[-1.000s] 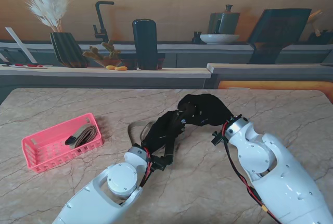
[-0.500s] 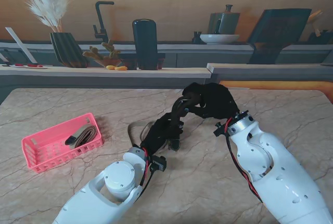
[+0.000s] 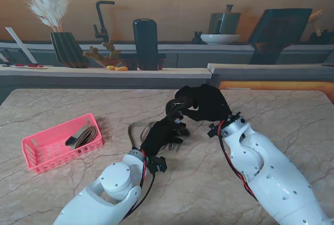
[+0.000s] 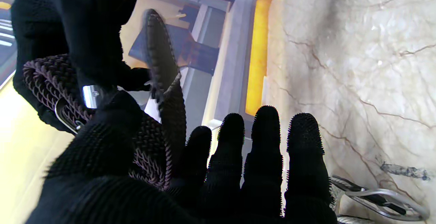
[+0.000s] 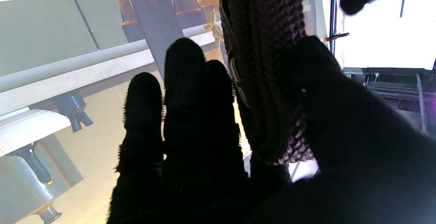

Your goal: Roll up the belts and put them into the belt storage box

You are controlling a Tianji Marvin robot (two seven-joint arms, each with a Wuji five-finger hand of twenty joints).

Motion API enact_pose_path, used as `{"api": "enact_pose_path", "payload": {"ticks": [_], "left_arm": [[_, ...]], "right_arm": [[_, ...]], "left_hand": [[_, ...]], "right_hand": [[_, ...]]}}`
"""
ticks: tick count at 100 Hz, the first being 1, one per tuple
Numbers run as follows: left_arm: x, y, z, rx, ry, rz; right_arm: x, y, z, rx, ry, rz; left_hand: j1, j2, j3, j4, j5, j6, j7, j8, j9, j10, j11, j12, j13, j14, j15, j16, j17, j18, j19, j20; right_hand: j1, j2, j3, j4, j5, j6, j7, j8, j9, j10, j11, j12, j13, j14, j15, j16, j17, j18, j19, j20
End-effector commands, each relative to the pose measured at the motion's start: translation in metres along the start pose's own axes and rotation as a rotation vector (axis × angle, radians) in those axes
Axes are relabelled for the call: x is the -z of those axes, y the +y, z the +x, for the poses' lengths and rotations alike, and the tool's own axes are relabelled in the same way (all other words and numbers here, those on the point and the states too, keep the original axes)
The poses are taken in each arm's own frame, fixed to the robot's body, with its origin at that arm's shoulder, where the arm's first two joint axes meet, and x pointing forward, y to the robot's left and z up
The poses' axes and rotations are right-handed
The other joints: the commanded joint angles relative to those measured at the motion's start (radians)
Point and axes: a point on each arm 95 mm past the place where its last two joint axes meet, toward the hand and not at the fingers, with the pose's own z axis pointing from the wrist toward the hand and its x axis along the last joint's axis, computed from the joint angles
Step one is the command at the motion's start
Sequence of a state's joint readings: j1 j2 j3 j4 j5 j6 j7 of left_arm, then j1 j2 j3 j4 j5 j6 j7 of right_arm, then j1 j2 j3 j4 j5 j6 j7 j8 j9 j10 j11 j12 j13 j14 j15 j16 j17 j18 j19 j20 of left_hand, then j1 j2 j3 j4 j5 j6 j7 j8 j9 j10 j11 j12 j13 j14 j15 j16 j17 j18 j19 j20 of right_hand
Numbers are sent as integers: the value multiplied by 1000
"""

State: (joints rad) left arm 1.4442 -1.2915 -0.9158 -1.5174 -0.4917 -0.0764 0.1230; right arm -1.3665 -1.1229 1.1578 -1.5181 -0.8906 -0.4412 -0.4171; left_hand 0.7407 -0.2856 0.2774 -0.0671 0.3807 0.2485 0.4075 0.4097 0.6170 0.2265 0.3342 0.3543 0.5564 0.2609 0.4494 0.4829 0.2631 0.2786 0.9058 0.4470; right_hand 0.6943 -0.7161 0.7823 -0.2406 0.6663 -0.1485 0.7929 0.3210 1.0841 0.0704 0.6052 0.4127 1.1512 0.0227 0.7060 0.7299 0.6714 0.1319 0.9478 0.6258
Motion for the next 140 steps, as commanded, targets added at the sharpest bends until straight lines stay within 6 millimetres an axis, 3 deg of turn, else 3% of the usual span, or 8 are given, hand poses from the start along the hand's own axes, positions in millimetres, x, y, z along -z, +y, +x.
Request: {"api": "enact_pose_path", "payload": {"ticks": [1,34,85,103,107,125,128,140], "left_arm": [[1,4,1,33,12,-3],[1,8,5,215,60,37],[-4,16,22,458,103,125],[-2,19,25,545,74,130],[-1,19,25,558,65,132],[0,20,26,559,40,154],[0,20,26,557,38,163],[-1,19,27,526,37,203]], "right_arm": [[2,-11,3,-26,0,21],[7,-31,4,-42,-3,62],[19,-57,6,-27,48,138],[20,-59,5,-5,90,146],[21,-58,5,5,100,148],[23,-57,4,38,117,153],[24,-57,4,39,116,154],[25,-57,5,39,115,154]], "left_hand": [[-56,-33,-60,15,4,-113,-28,-18,3,-4,-26,-20,-6,-6,-22,-13,-4,16,0,2],[-163,-28,-146,13,-68,-139,-70,-28,-46,-26,-60,-33,-26,-41,-75,-30,-20,22,-38,-14],[-163,2,-183,24,-149,-163,-11,5,-36,-47,-26,-23,12,-60,-65,-23,24,-4,-35,-17],[-32,88,-151,25,-148,-160,57,32,4,-49,15,-9,58,-54,-10,-6,73,-28,20,-1],[67,145,-233,36,-141,-159,76,28,16,-48,25,-9,70,-54,4,-10,87,-35,34,-5],[280,245,-113,20,-102,-156,171,63,60,-63,75,5,106,-63,55,-1,132,-66,71,3],[427,271,-266,9,-94,-160,207,57,67,-64,85,2,114,-66,68,-10,137,-70,79,-5],[530,248,-310,-9,-55,-189,359,127,94,-76,112,11,132,-73,92,-2,150,-75,93,0]], "right_hand": [[98,149,110,46,118,-163,267,28,0,-21,22,-7,26,-27,22,4,3,-35,30,-8],[97,149,103,51,118,-163,270,19,0,-24,28,-18,24,-27,21,-1,2,-33,33,-15],[86,153,85,56,121,-208,273,12,12,-49,12,-40,11,-38,-7,-21,-6,-30,34,-25],[83,159,83,56,116,-221,277,14,10,-59,6,-41,3,-44,-15,-25,-12,-35,31,-28],[83,159,82,57,115,-223,277,14,10,-61,5,-41,1,-45,-17,-26,-14,-36,30,-29],[81,162,81,57,112,-228,279,15,8,-62,2,-41,-1,-46,-20,-28,-14,-36,30,-30],[80,162,80,57,112,-229,280,14,8,-62,2,-41,-1,-46,-20,-28,-14,-36,30,-30],[80,164,77,57,107,-229,278,12,7,-62,1,-41,-3,-47,-22,-29,-17,-37,29,-31]]}}
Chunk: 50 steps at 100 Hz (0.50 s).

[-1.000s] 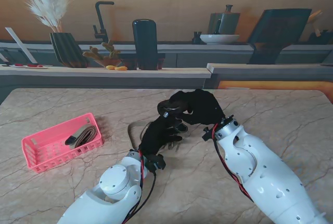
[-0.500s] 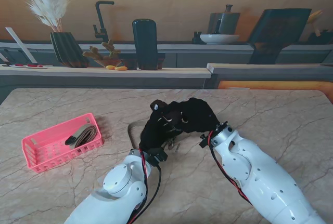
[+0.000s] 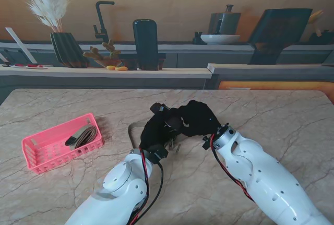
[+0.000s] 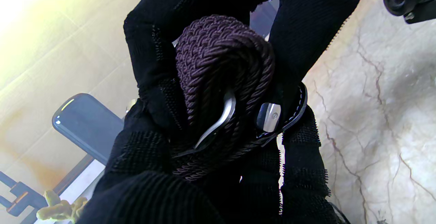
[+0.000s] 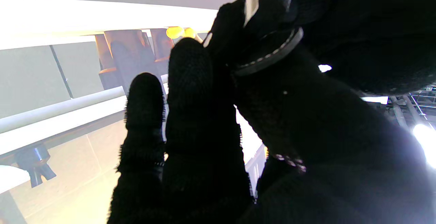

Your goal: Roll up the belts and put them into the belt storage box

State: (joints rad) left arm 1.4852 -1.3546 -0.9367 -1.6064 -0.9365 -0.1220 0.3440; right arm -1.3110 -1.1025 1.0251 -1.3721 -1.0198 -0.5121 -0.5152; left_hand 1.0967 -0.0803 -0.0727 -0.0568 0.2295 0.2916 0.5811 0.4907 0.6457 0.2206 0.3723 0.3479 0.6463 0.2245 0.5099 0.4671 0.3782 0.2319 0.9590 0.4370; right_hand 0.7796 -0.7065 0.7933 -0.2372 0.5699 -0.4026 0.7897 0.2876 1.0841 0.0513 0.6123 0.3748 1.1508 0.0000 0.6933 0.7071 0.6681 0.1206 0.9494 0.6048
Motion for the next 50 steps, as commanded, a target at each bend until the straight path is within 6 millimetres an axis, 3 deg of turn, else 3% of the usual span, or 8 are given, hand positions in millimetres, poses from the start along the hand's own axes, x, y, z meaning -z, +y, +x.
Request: {"api": "enact_pose_path", "payload": {"ticks": [1,14,27,33,41,50], "left_arm": [[-1,14,8,-12,36,-16],[-1,13,10,-55,55,9],[1,10,14,-83,66,17],[2,8,17,-95,72,15],[3,5,23,-112,89,17],[5,1,31,-127,116,24]], "right_arm": [[8,-10,2,-8,-7,35],[10,-9,6,-21,-18,31],[14,-5,9,-14,-42,32],[17,-2,10,-13,-56,22],[21,1,12,-18,-74,8],[25,2,13,-23,-97,-9]], "left_hand": [[173,43,39,-19,107,-237,201,53,69,-70,76,18,46,-37,34,14,36,-28,41,10],[189,42,42,-14,208,-235,270,50,117,-63,74,9,64,-14,46,14,34,15,42,11],[194,27,84,1,227,-216,281,29,120,-45,60,-5,56,9,41,8,28,37,33,8],[194,22,98,0,228,-209,278,18,112,-41,51,-12,45,13,31,3,22,36,19,2],[194,17,102,-2,228,-208,279,14,108,-42,46,-16,39,14,25,0,20,35,11,-1],[194,11,100,-4,236,-205,278,8,107,-44,43,-20,35,15,19,-4,18,34,-3,-7]], "right_hand": [[-6,154,66,53,204,25,281,45,6,-43,-6,-3,-2,-24,-9,-6,-14,-26,27,-10],[-20,141,52,51,155,69,263,35,-40,-26,-16,0,-42,-18,-26,-11,-39,-18,16,-13],[-115,82,42,54,51,117,205,44,-164,-4,-7,1,-121,-11,-75,-31,-80,-14,-10,-12],[-198,75,73,61,33,158,92,104,-216,12,-13,-9,-162,-5,-94,-41,-101,-11,-31,2],[-310,92,100,145,5,197,-35,190,-282,28,-27,-9,-224,5,-115,-52,-137,-5,-57,13],[-361,98,74,149,-40,207,-92,232,-343,40,-41,-8,-281,14,-129,-60,-173,4,-79,23]]}}
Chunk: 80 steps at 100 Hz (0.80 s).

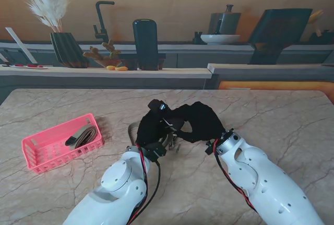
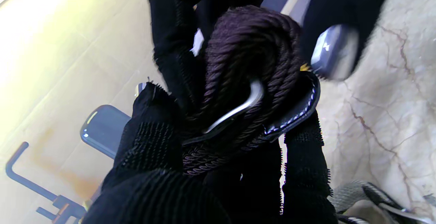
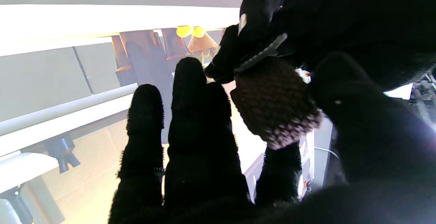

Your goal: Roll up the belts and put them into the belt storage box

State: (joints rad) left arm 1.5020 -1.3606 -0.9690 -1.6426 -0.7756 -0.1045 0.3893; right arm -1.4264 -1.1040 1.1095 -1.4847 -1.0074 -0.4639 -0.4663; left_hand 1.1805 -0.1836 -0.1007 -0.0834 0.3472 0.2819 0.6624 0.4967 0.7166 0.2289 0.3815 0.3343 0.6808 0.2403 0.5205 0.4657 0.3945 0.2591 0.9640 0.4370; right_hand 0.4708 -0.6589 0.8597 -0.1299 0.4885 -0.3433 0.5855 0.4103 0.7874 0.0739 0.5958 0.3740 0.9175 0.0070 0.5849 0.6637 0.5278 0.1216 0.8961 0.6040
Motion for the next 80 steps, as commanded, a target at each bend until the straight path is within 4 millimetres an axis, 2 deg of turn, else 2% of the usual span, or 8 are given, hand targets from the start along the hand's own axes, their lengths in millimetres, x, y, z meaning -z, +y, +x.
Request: {"api": "enact_pose_path", "payload": {"ticks": [1,20,34,55,64,72,80], "left_arm": [[1,-2,16,1,46,0],[3,-10,32,-69,105,22],[6,-19,47,-191,142,20],[15,-45,83,-597,209,-10],[23,-60,101,-779,229,-21],[34,-73,118,-938,242,-18],[45,-85,136,-1105,263,8]], "right_arm": [[8,-6,1,-11,-29,-1],[10,-6,3,-28,-70,-79],[11,-5,3,-28,-96,-125],[13,-7,1,-34,-144,-156],[14,-8,0,-32,-160,-154],[15,-9,-1,-32,-172,-151],[15,-10,-2,-32,-184,-153]], "left_hand": [[110,114,127,22,120,-195,196,1,36,-54,34,-7,1,-3,9,-2,2,7,-9,-8],[111,103,114,18,137,-206,206,0,45,-65,41,-6,4,-4,14,0,6,12,-16,-10],[110,91,114,21,151,-209,209,-2,37,-69,40,-3,-16,3,12,2,-15,16,-26,-12],[110,68,140,26,195,-194,183,-7,24,-59,19,0,-59,22,-4,4,-68,18,-44,-10],[110,55,147,24,234,-174,167,2,-24,-64,-5,3,-126,13,-34,3,-131,30,-65,-9],[108,42,142,22,277,-171,156,11,-78,-88,-22,22,-233,-30,-76,15,-255,24,-72,8],[101,22,147,17,316,-171,152,8,-79,-98,-33,35,-281,-59,-103,23,-343,12,-90,26]], "right_hand": [[-55,51,5,42,38,148,110,110,-50,18,-25,-7,-52,8,-21,-17,-35,4,-27,24],[-77,67,-30,44,24,151,96,124,-81,19,-20,0,-81,7,-11,-17,-52,5,-37,34],[-77,72,-28,48,31,152,99,132,-80,20,-13,3,-79,6,-1,-16,-51,5,-38,39],[-64,78,-28,51,45,152,102,139,-78,22,-8,4,-77,10,9,-16,-51,6,-39,43],[-59,81,-31,51,50,152,101,141,-76,22,-8,3,-77,10,11,-17,-51,7,-39,45],[-55,83,-32,52,52,150,101,143,-74,21,-8,3,-78,10,12,-17,-52,7,-39,46],[-52,85,-34,53,52,151,100,144,-74,23,-8,3,-77,11,14,-17,-53,9,-39,47]]}}
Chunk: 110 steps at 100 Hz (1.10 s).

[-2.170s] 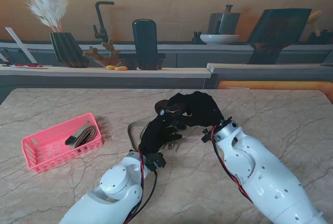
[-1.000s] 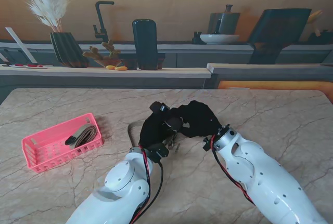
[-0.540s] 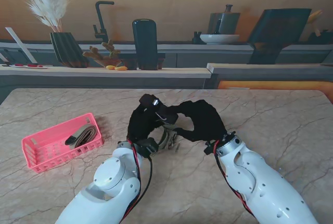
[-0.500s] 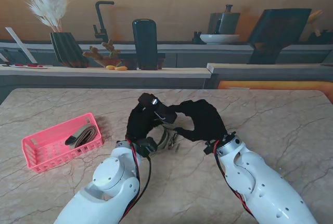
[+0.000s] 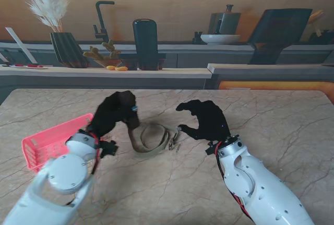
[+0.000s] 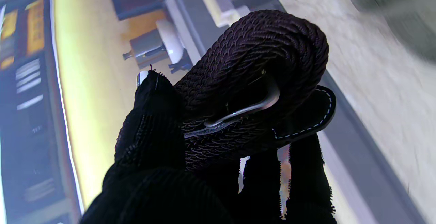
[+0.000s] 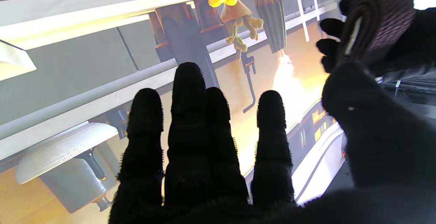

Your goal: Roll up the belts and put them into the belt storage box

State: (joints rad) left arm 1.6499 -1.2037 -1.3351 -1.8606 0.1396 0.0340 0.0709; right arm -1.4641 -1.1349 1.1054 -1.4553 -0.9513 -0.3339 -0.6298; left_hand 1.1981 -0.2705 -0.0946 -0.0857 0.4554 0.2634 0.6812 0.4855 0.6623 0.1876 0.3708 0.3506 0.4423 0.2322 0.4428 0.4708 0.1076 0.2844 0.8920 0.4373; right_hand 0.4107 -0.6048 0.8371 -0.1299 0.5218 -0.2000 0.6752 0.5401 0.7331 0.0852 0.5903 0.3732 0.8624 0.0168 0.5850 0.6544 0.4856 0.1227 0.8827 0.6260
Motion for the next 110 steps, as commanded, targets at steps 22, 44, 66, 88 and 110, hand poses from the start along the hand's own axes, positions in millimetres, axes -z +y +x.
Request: {"api": "enact_pose_path", "payload": {"ticks": [22,44,66,88,110], "left_arm": [[34,-71,-9,-550,-49,64],[45,-96,-41,-765,-264,23],[37,-110,-84,-880,-453,20],[36,-118,-112,-1041,-537,5],[39,-120,-128,-1172,-596,-70]], "right_arm": [[4,-6,1,-7,-36,8],[6,-10,-3,-10,-56,27],[7,-11,-5,-8,-71,49],[6,-13,-7,-12,-85,66],[7,-14,-8,-12,-96,74]], "left_hand": [[-144,-18,534,-40,280,-146,124,27,58,-50,-7,82,7,-10,20,79,-26,-7,37,126],[-175,-32,583,-41,285,-154,120,75,69,-28,27,183,0,23,89,165,-9,-30,138,207],[-147,-22,560,-35,275,-134,90,79,7,-12,-15,184,-71,13,47,158,-59,-66,90,212],[-132,-27,558,-36,273,-113,89,54,-82,-40,-84,21,-196,-58,-94,-30,-133,-207,-139,-19],[-137,-34,570,-34,278,-116,76,41,-124,-31,-102,-42,-258,-88,-128,-123,-142,-282,-367,-168]], "right_hand": [[16,49,-20,54,22,6,9,17,-15,10,-1,4,-22,3,17,-8,-12,12,-25,29],[27,65,-34,57,30,5,8,20,-7,10,-2,4,-19,4,21,-7,-16,15,-24,32],[31,76,-46,59,36,4,6,21,1,9,-2,5,-17,6,22,-6,-16,17,-22,35],[35,82,-54,61,42,3,5,23,4,10,-5,5,-18,9,21,-5,-19,21,-22,37],[36,93,-62,63,44,2,3,25,5,8,-7,6,-18,11,21,-4,-19,19,-22,41]]}}
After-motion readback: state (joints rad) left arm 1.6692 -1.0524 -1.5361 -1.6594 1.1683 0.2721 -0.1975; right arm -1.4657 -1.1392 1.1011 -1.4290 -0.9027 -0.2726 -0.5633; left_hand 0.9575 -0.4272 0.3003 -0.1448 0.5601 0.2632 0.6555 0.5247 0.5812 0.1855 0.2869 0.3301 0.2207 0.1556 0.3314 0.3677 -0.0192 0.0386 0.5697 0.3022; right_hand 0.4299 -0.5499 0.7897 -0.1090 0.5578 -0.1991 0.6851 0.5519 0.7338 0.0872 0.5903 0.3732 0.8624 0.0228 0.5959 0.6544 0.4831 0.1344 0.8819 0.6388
